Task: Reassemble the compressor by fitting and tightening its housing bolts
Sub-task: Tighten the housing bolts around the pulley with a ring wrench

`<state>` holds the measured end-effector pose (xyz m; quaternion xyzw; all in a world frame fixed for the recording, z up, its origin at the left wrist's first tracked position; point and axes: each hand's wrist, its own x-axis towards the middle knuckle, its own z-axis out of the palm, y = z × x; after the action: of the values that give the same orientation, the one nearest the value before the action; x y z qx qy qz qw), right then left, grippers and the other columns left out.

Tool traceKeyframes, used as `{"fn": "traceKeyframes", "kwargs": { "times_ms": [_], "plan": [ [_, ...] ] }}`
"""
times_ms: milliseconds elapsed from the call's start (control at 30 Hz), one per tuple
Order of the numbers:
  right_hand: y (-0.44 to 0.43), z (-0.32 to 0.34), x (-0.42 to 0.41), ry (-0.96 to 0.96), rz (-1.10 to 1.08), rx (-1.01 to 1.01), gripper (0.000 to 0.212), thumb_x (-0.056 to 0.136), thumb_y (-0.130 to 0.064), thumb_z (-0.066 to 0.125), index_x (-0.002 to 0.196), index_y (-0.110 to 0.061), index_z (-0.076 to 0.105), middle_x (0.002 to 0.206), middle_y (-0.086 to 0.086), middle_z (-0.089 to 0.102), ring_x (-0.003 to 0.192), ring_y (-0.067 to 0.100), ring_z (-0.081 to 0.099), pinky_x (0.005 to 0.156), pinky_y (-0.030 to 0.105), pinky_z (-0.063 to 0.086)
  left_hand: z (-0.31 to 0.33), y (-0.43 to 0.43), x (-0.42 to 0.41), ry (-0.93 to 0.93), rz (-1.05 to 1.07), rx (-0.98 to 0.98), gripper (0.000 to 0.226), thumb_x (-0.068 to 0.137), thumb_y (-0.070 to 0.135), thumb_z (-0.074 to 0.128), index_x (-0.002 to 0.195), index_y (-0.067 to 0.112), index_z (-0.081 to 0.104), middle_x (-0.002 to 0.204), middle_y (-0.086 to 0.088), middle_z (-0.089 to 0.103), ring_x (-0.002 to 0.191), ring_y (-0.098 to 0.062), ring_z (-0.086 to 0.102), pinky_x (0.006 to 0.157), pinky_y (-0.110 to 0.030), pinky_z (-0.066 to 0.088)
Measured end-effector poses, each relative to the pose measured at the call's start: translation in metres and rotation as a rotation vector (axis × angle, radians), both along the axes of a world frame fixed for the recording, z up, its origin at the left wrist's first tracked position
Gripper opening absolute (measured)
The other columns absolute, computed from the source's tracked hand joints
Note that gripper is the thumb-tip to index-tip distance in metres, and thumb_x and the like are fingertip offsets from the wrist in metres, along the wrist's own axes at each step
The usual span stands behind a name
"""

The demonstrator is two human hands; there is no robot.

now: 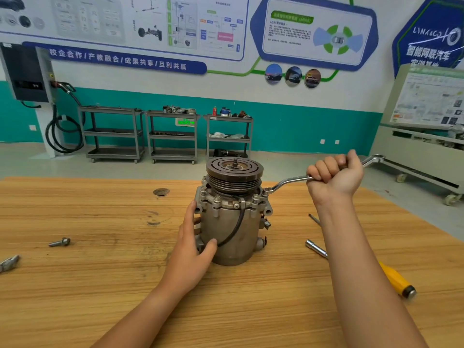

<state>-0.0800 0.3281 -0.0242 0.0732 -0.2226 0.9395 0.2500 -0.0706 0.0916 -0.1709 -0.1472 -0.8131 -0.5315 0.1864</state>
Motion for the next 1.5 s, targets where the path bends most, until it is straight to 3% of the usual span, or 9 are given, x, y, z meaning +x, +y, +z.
{"fn": "traceKeyframes", "kwargs": {
  "times_ms": [167,367,500,633,867,967,1200,1500],
  "plan": [
    [0.009,0.003,-0.017,-0.046,0.067,0.027,0.059,0.100,-0.030,0.028,0.043,-0.019,0.036,0.035,-0.007,0.018,0.028,0.008,0.014,0.034,0.013,0.015,-0.001,0.000,-0.001,0.001,0.007,0.002,0.096,0.088,0.026,0.062,0.113,0.080,-0.013,0.135,0.018,0.034,0.099,0.021,0.041,0.071,-0.010,0.039],
    [0.011,0.000,-0.033,-0.097,0.185,0.043,0.054,0.100,-0.027,0.029,0.047,-0.018,0.032,0.035,-0.007,0.018,0.027,0.008,0.015,0.032,0.015,0.016,-0.001,0.000,-0.001,0.011,0.014,0.003,0.095,0.088,0.026,0.062,0.114,0.080,-0.012,0.143,0.012,0.033,0.121,-0.005,0.042,0.083,-0.022,0.042],
    [0.016,-0.004,-0.031,-0.044,0.218,0.106,0.062,0.100,-0.028,0.028,0.039,-0.019,0.036,0.033,-0.007,0.020,0.027,0.008,0.017,0.032,0.017,0.017,0.000,0.000,0.000,0.020,0.008,0.004,0.096,0.088,0.025,0.061,0.112,0.081,-0.012,0.142,0.012,0.034,0.119,-0.004,0.042,0.079,-0.017,0.041],
    [0.017,0.001,-0.029,-0.016,0.242,0.193,0.062,0.100,-0.029,0.029,0.039,-0.019,0.037,0.033,-0.008,0.021,0.027,0.007,0.017,0.032,0.018,0.019,0.001,0.000,0.001,0.015,0.001,0.008,0.095,0.088,0.024,0.061,0.111,0.082,-0.011,0.146,0.008,0.032,0.125,-0.007,0.040,0.087,-0.026,0.042],
    [0.017,0.015,-0.043,-0.042,0.391,0.320,0.062,0.100,-0.028,0.028,0.039,-0.019,0.036,0.030,-0.008,0.022,0.038,0.010,0.004,0.032,0.018,0.019,0.000,0.000,0.000,0.008,0.008,0.015,0.094,0.088,0.024,0.061,0.114,0.079,-0.011,0.147,0.009,0.030,0.126,-0.008,0.040,0.083,-0.023,0.043],
    [0.016,0.018,-0.051,-0.050,0.461,0.362,0.062,0.100,-0.029,0.028,0.039,-0.019,0.036,0.029,-0.007,0.024,0.038,0.009,0.005,0.032,0.018,0.019,-0.001,-0.001,-0.001,0.007,0.006,0.024,0.093,0.087,0.022,0.061,0.117,0.077,-0.008,0.145,0.007,0.032,0.124,-0.008,0.043,0.086,-0.028,0.048],
    [0.012,0.018,-0.062,-0.086,0.431,0.344,0.064,0.100,-0.029,0.031,0.037,-0.019,0.037,0.029,-0.007,0.023,0.023,0.006,0.019,0.029,0.018,0.017,-0.001,-0.001,0.000,0.007,-0.002,0.019,0.093,0.089,0.021,0.060,0.117,0.075,-0.009,0.147,0.007,0.029,0.127,-0.010,0.041,0.084,-0.024,0.045],
    [0.019,-0.001,-0.063,-0.089,0.443,0.204,0.064,0.099,-0.026,0.030,0.037,-0.017,0.036,0.029,-0.006,0.023,0.022,0.007,0.019,0.029,0.017,0.018,0.001,0.000,0.002,-0.005,-0.010,0.032,0.090,0.089,0.021,0.060,0.118,0.074,-0.007,0.143,0.007,0.032,0.122,-0.007,0.044,0.084,-0.024,0.045]
  ]
}}
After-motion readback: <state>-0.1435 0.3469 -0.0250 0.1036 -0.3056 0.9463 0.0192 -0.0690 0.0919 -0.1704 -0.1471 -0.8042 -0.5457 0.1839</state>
